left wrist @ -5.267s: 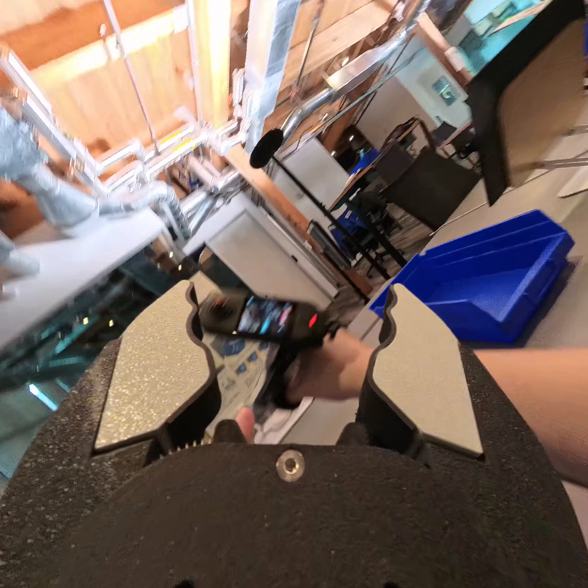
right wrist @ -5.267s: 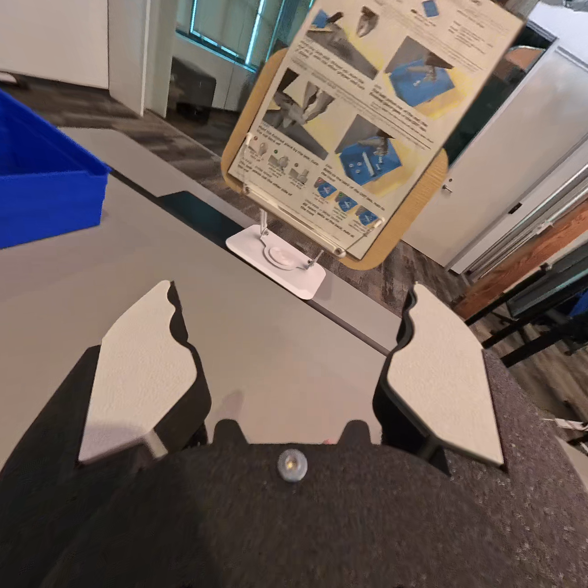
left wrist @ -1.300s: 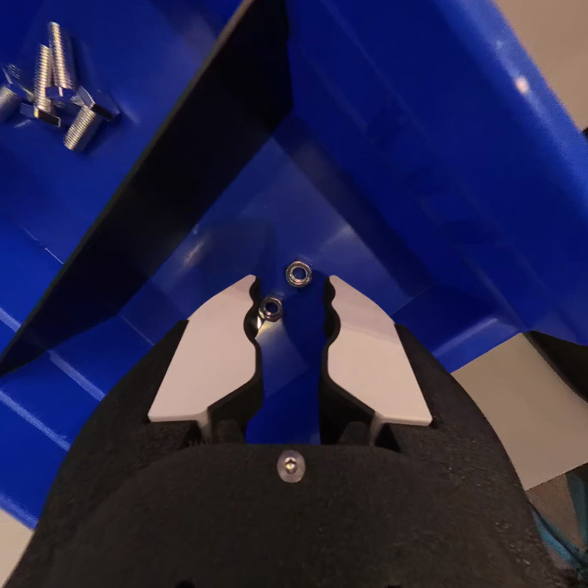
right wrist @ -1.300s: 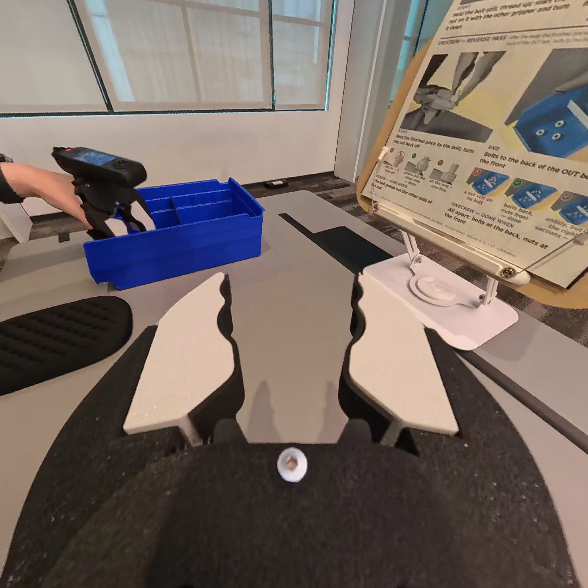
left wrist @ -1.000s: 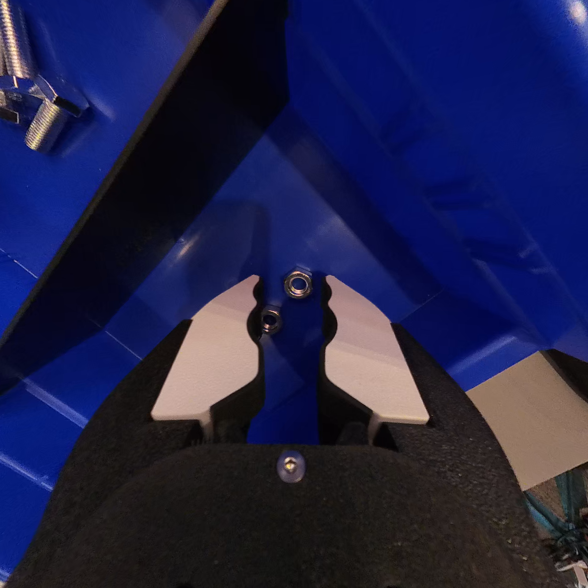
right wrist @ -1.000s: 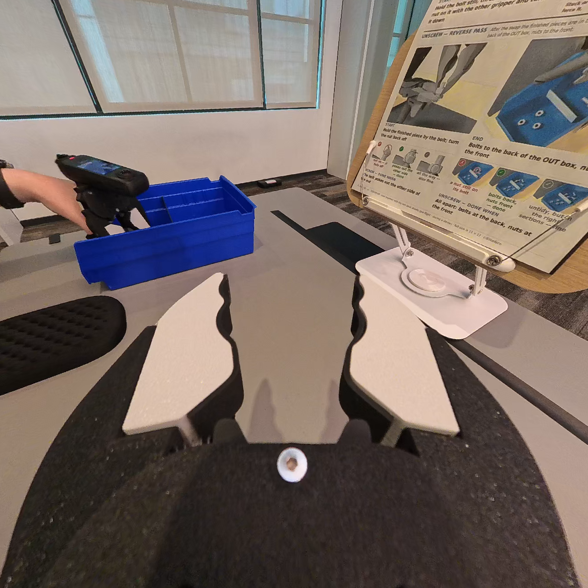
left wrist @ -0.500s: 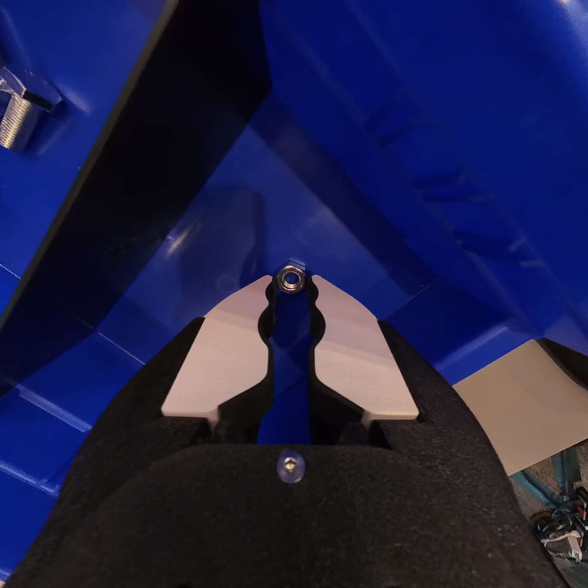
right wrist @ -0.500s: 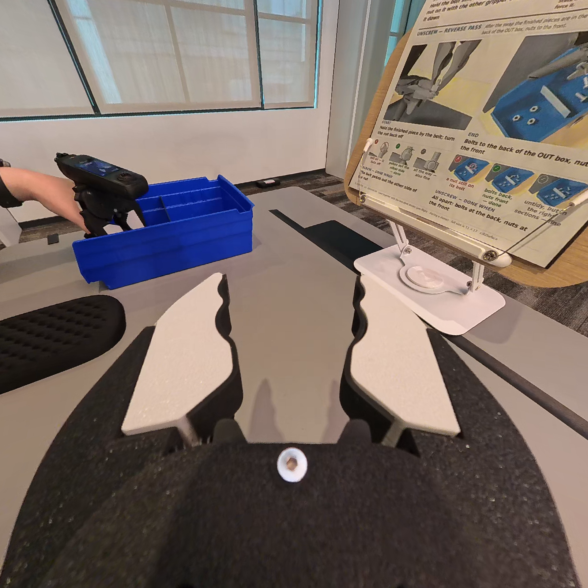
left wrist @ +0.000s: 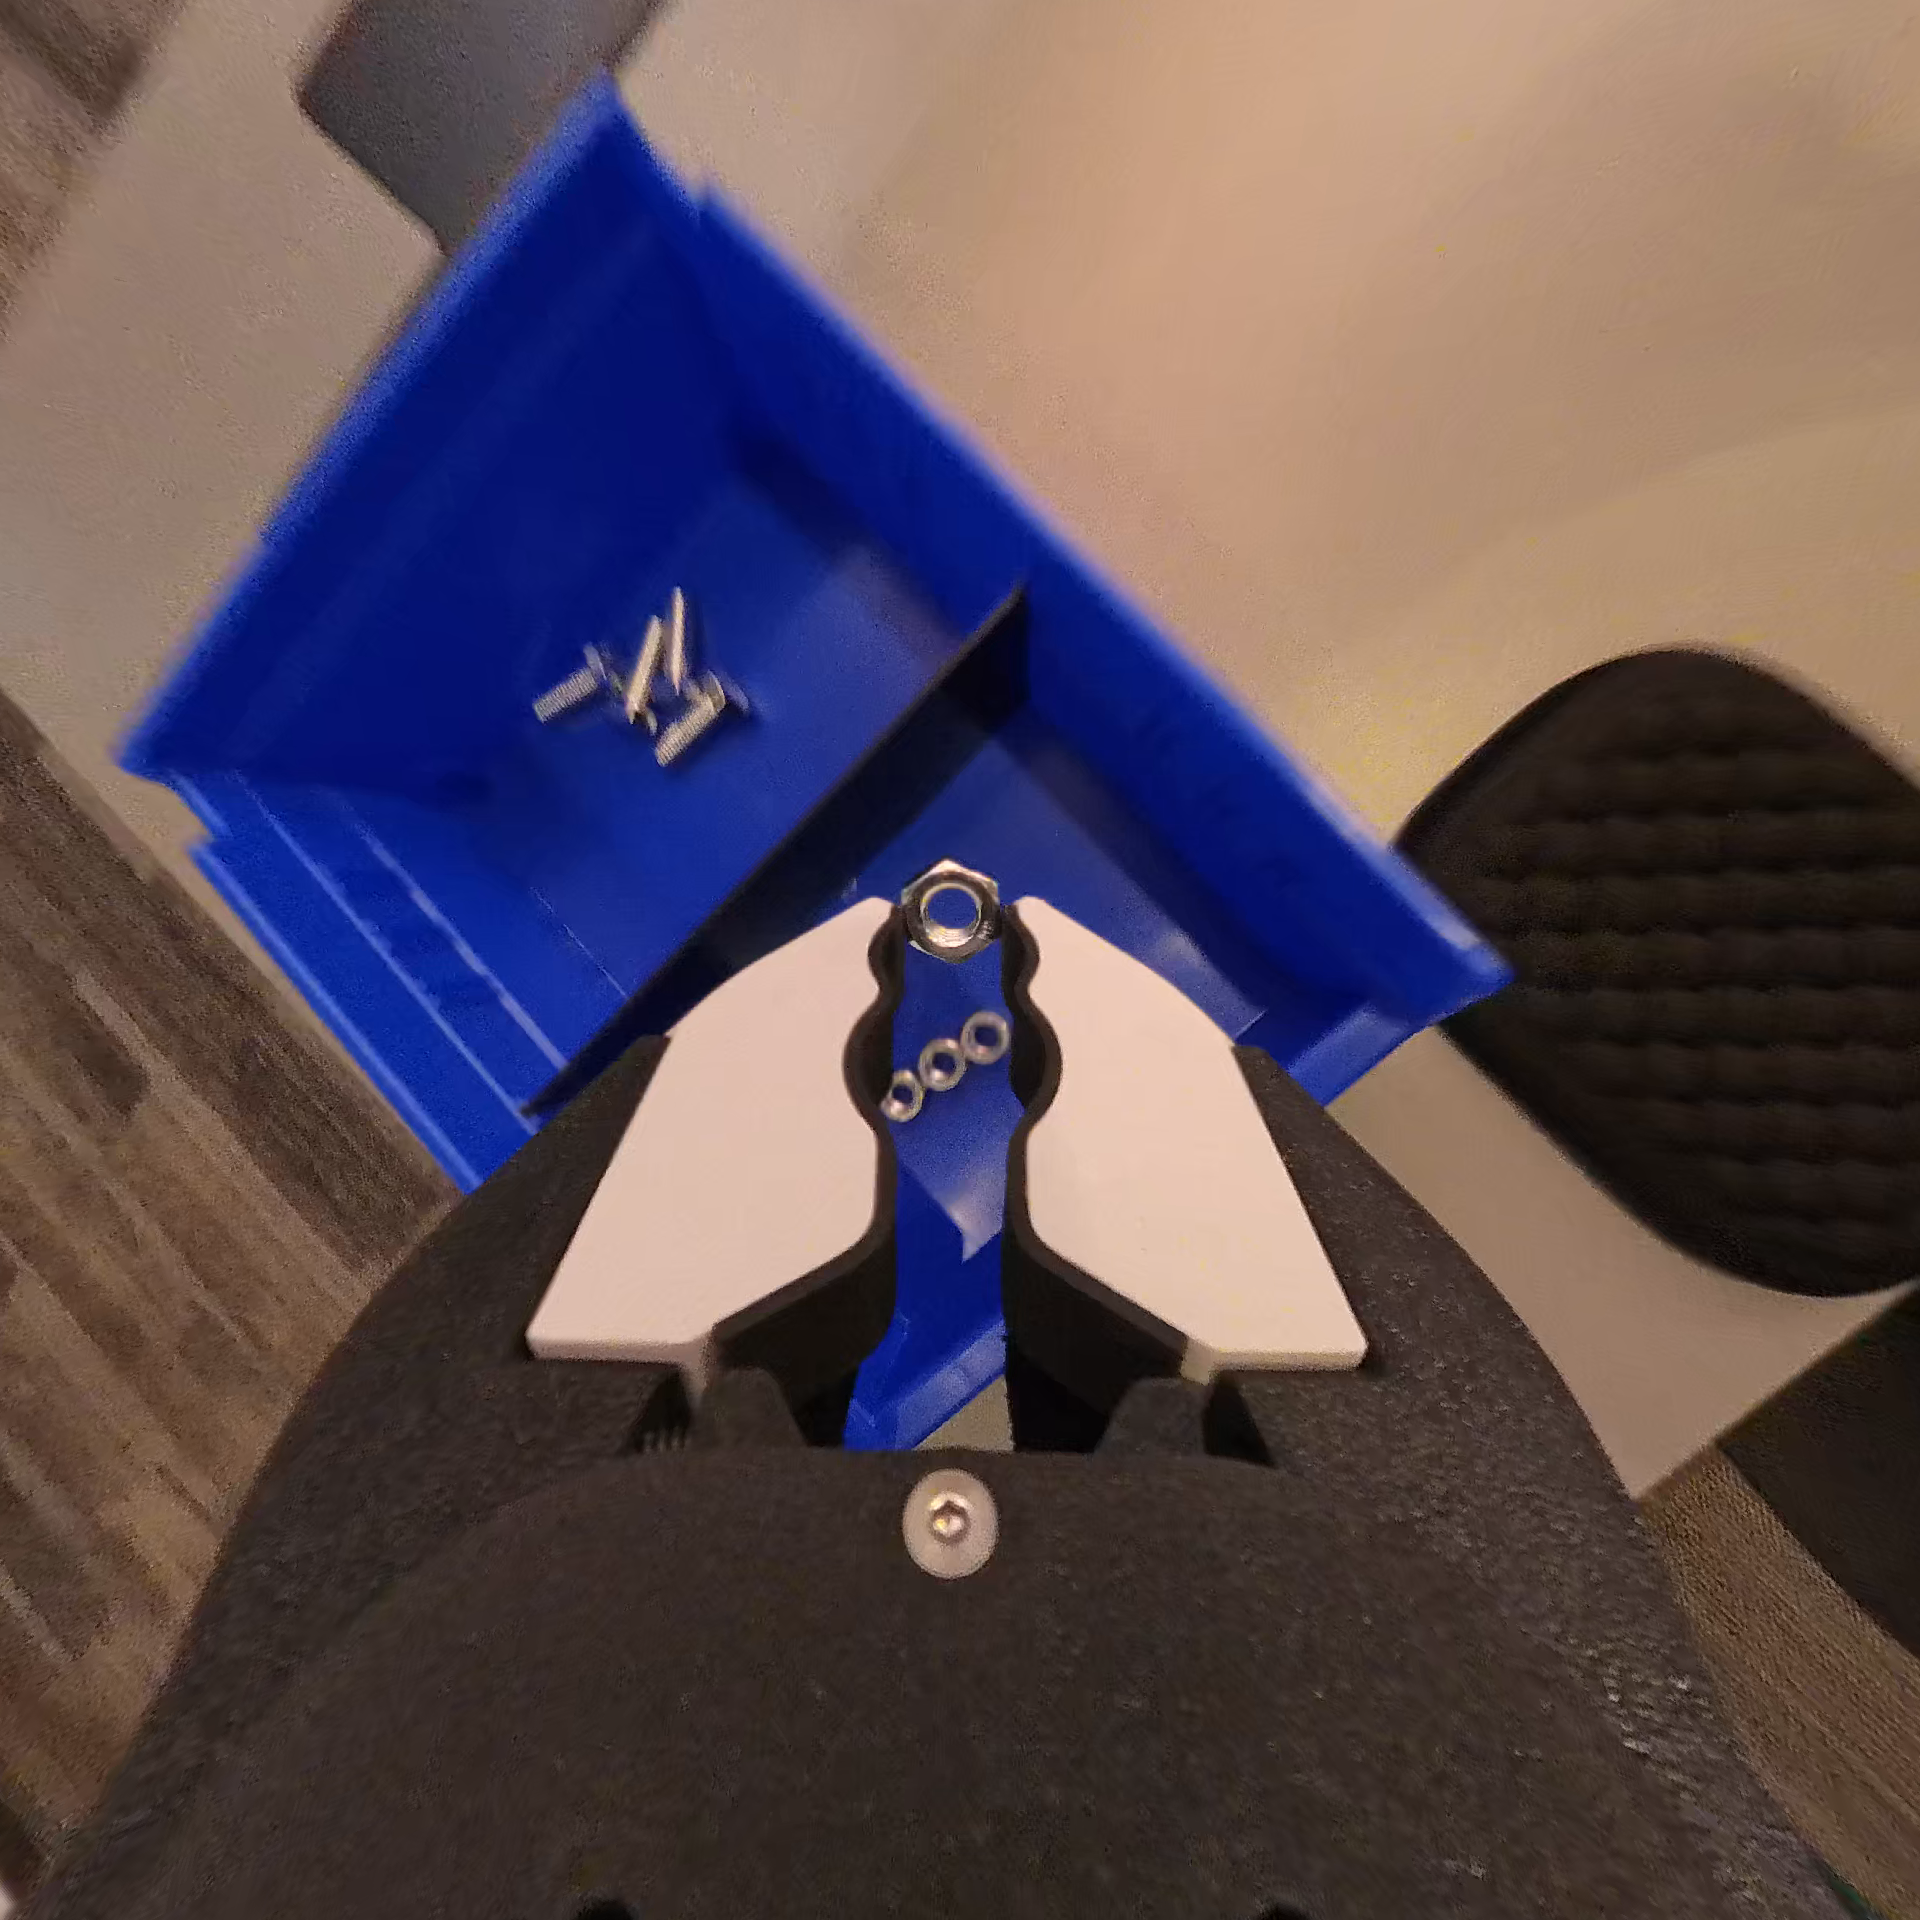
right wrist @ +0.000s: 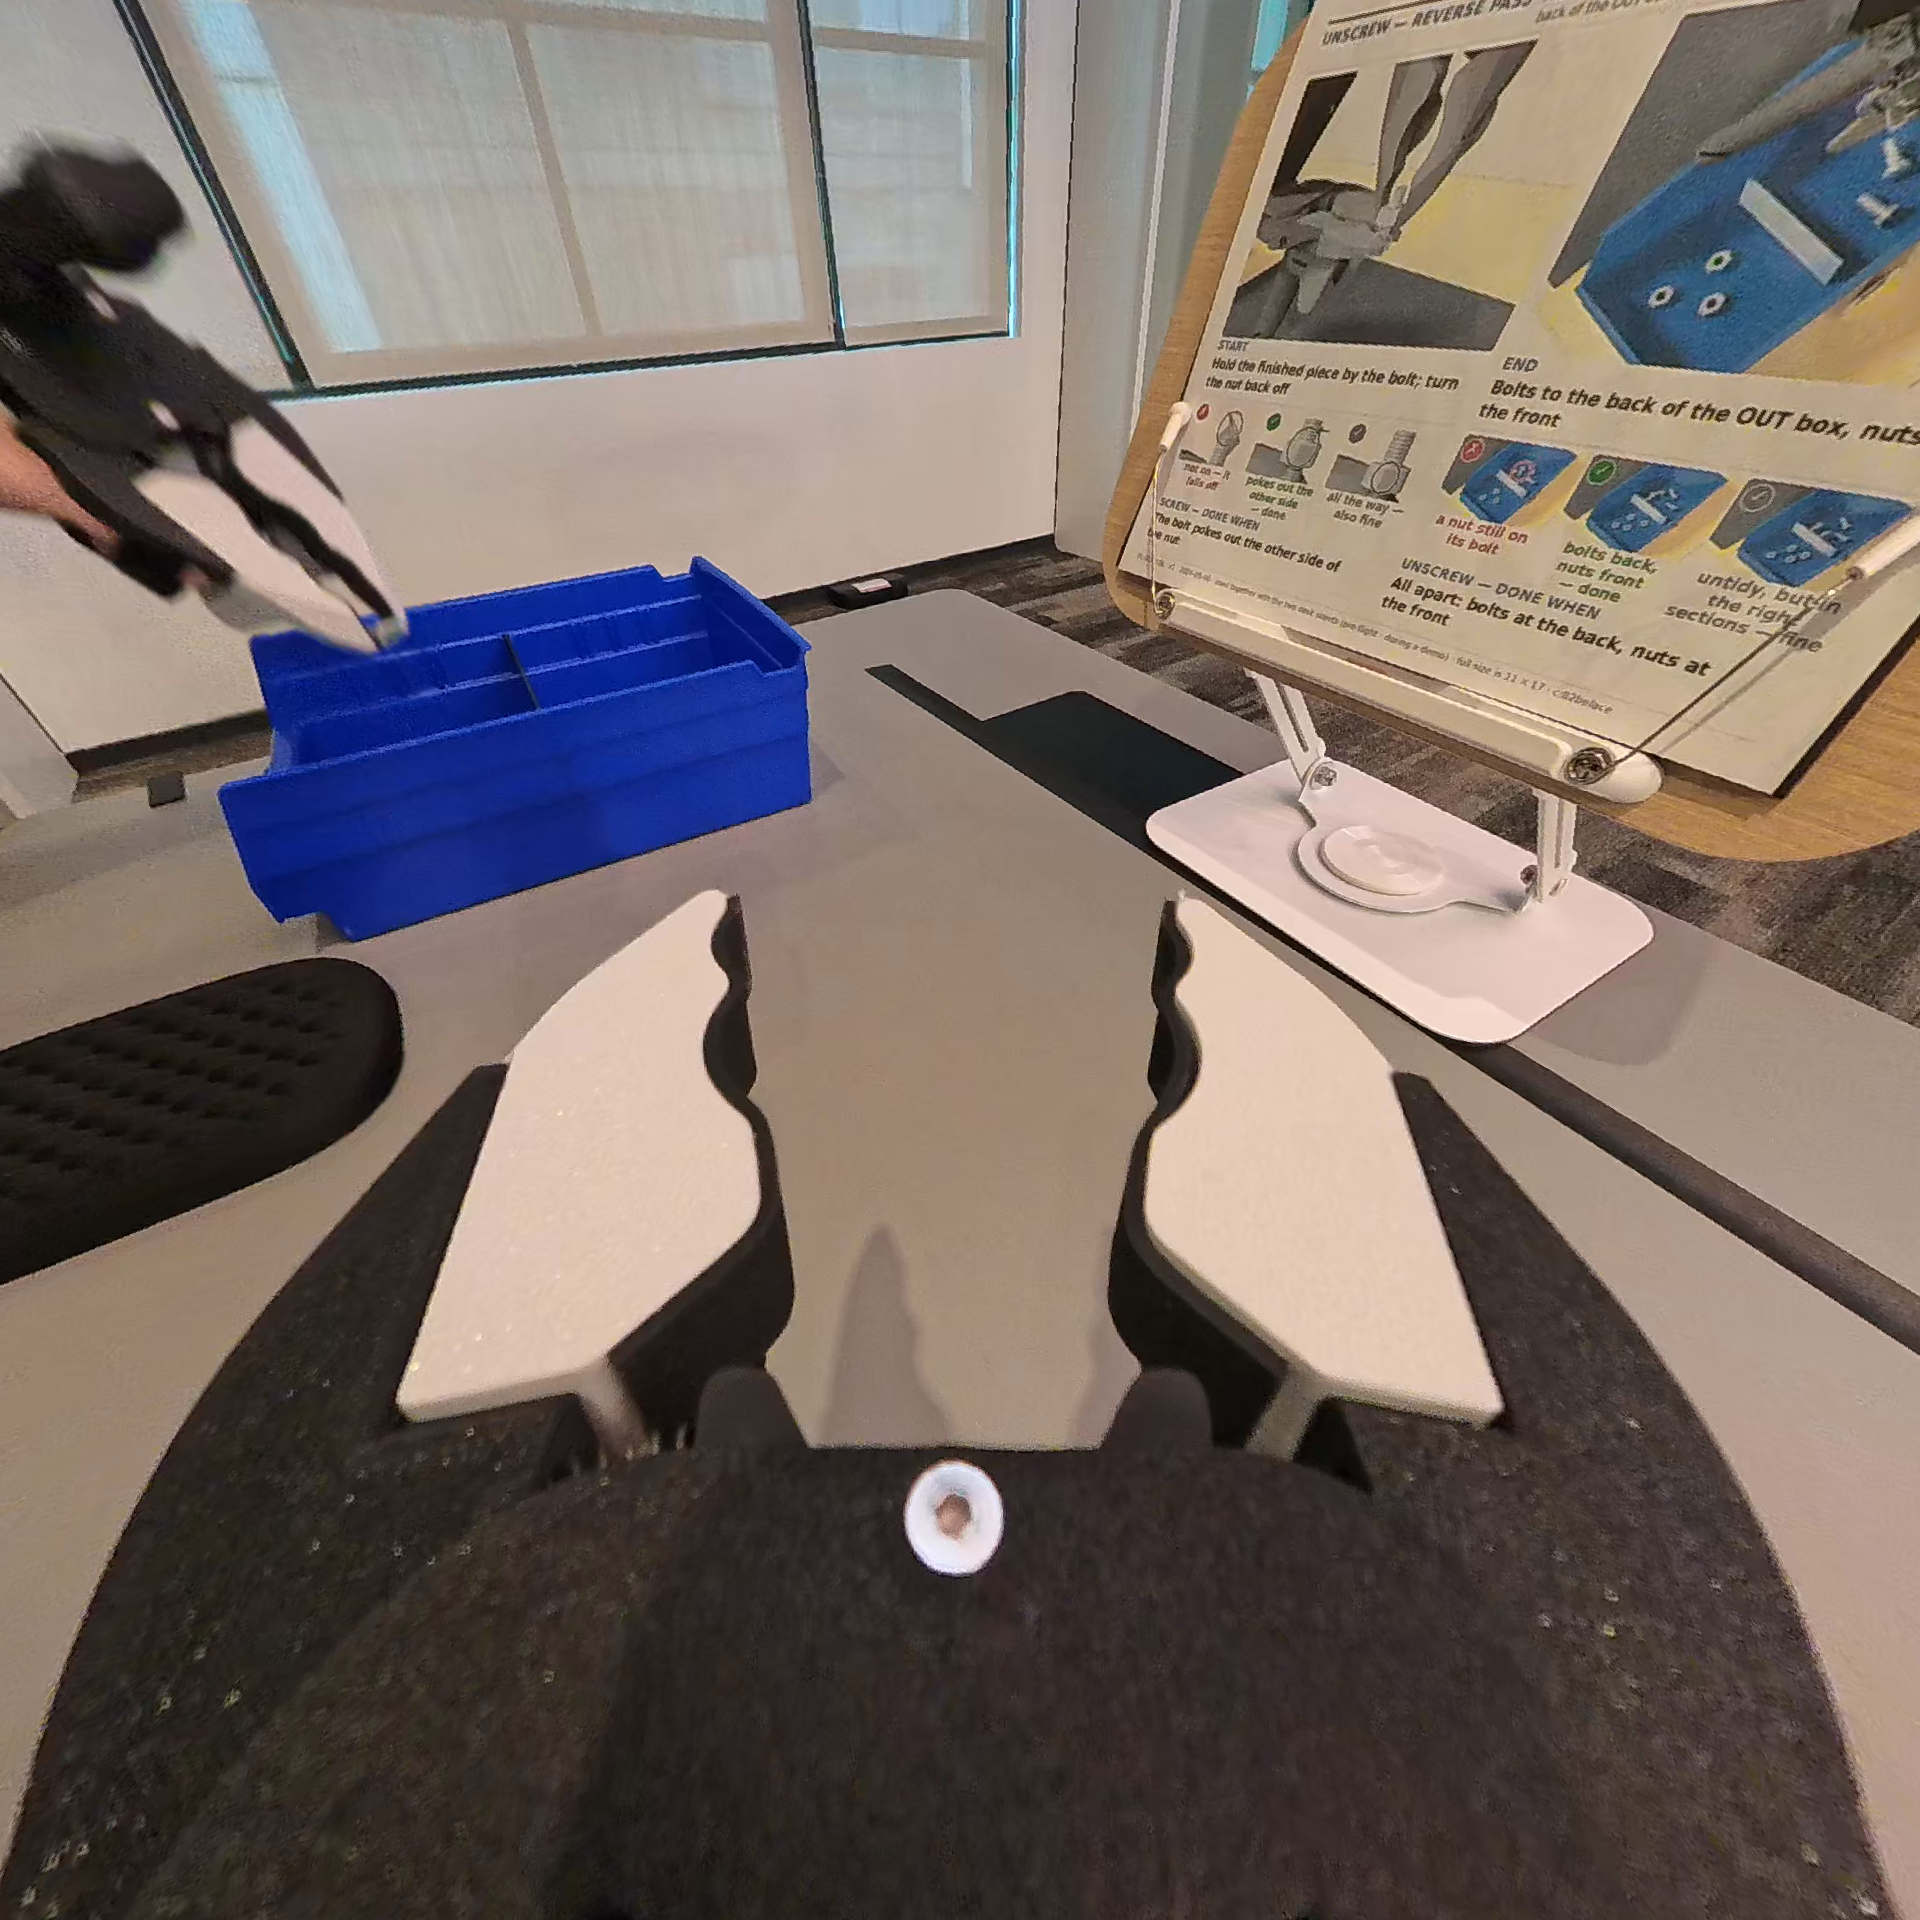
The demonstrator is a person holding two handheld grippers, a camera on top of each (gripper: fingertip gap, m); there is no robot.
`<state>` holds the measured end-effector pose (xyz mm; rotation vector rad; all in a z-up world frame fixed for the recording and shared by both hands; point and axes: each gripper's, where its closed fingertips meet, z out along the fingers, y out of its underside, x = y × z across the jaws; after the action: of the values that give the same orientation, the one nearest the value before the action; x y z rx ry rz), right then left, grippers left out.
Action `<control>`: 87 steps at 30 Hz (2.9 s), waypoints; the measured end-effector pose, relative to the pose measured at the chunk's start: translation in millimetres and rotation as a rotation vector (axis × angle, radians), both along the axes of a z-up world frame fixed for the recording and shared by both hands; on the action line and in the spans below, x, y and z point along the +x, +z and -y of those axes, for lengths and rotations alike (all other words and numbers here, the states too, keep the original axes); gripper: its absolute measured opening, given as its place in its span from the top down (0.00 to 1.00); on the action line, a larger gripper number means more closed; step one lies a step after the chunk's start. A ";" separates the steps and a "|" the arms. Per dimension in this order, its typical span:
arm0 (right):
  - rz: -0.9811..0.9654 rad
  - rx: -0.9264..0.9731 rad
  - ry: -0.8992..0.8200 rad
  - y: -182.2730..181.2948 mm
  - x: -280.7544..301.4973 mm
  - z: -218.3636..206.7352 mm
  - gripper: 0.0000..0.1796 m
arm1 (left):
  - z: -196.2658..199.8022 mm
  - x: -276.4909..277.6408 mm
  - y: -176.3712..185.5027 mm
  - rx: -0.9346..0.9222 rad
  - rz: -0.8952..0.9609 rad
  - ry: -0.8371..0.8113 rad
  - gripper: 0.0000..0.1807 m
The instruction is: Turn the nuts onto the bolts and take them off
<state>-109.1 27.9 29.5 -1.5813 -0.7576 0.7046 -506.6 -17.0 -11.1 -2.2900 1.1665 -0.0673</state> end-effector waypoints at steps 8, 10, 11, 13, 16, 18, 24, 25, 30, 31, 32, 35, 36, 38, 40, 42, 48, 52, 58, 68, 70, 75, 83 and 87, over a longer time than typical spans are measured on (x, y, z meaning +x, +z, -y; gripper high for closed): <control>0.050 0.006 -0.071 -10.2 21.2 -7.2 0.59 | 13.7 190.4 39.2 0.061 0.118 -0.382 0.90; 0.073 0.000 -0.116 -17.9 35.6 -11.3 0.59 | 21.2 245.6 15.3 0.004 0.115 -0.491 0.90; 0.097 -0.007 -0.142 -24.0 44.0 -13.2 0.59 | 24.4 270.1 1.4 -0.025 0.107 -0.542 0.90; 0.132 -0.018 -0.180 -36.2 58.6 -14.6 0.59 | 22.9 310.7 -26.3 -0.047 0.079 -0.612 0.90; 0.134 -0.052 -0.198 -52.7 69.3 -14.4 0.59 | 12.0 349.9 -64.1 -0.097 0.032 -0.643 0.90; 0.164 -0.065 -0.213 -62.0 72.5 -16.2 0.58 | 1.6 359.4 -87.2 -0.113 -0.051 -0.649 0.90; 0.247 -0.082 -0.246 -81.0 78.9 -23.1 0.58 | -16.2 364.4 -120.1 -0.170 -0.178 -0.628 0.90; 0.259 -0.088 -0.247 -84.3 79.6 -23.5 0.58 | -18.2 362.8 -123.7 -0.177 -0.197 -0.623 0.90; 0.273 -0.114 -0.241 -94.0 78.2 -25.5 0.58 | -22.1 356.1 -135.2 -0.209 -0.266 -0.612 0.90; 0.281 -0.116 -0.242 -95.6 78.5 -25.9 0.58 | -21.5 355.9 -136.4 -0.221 -0.268 -0.609 0.90; 0.287 -0.118 -0.245 -96.6 79.0 -26.3 0.58 | -21.6 356.4 -136.9 -0.221 -0.266 -0.608 0.90; 0.285 -0.116 -0.248 -96.1 79.8 -26.4 0.58 | -21.7 356.7 -139.0 -0.219 -0.268 -0.613 0.90; 0.282 -0.115 -0.251 -95.5 80.5 -26.4 0.58 | -21.8 356.3 -139.9 -0.219 -0.270 -0.613 0.90; 0.280 -0.117 -0.256 -95.3 82.0 -26.6 0.58 | -22.0 356.1 -141.5 -0.218 -0.271 -0.613 0.90; 0.278 -0.117 -0.259 -95.2 83.1 -26.9 0.58 | -21.6 356.4 -142.8 -0.223 -0.267 -0.612 0.90; 0.277 -0.118 -0.260 -95.3 83.5 -26.9 0.58 | -20.5 357.4 -143.0 -0.231 -0.253 -0.612 0.90; 0.289 -0.121 -0.266 -97.8 85.1 -27.4 0.58 | -21.1 361.8 -132.6 -0.228 -0.179 -0.595 0.88; 0.284 -0.130 -0.266 -100.0 86.4 -28.0 0.58 | -33.6 362.0 -61.9 -0.103 0.019 -0.558 0.87; 0.291 -0.144 -0.264 -102.9 85.6 -28.6 0.58 | -77.9 261.3 83.6 0.146 0.178 -0.315 0.84; 0.340 -0.153 -0.276 -110.5 83.6 -30.9 0.57 | -129.2 31.5 50.3 0.074 -0.072 0.140 0.84; 0.330 -0.154 -0.280 -109.4 84.7 -31.0 0.57 | -130.8 7.8 17.3 0.037 -0.138 0.129 0.84; 0.316 -0.160 -0.297 -109.0 90.4 -32.2 0.58 | -134.2 -22.1 -49.2 -0.019 -0.293 -0.016 0.88; 0.322 -0.193 -0.312 -117.3 96.7 -34.6 0.58 | -150.1 -48.7 -95.7 -0.065 -0.488 -0.137 0.89; 0.323 -0.193 -0.315 -117.1 97.4 -34.3 0.58 | -155.8 -46.4 -109.5 -0.081 -0.465 -0.149 0.90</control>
<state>-11.8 62.3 -87.6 -1.9671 -0.6641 0.3013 -553.0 138.8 -120.7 -2.3551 1.5891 0.3876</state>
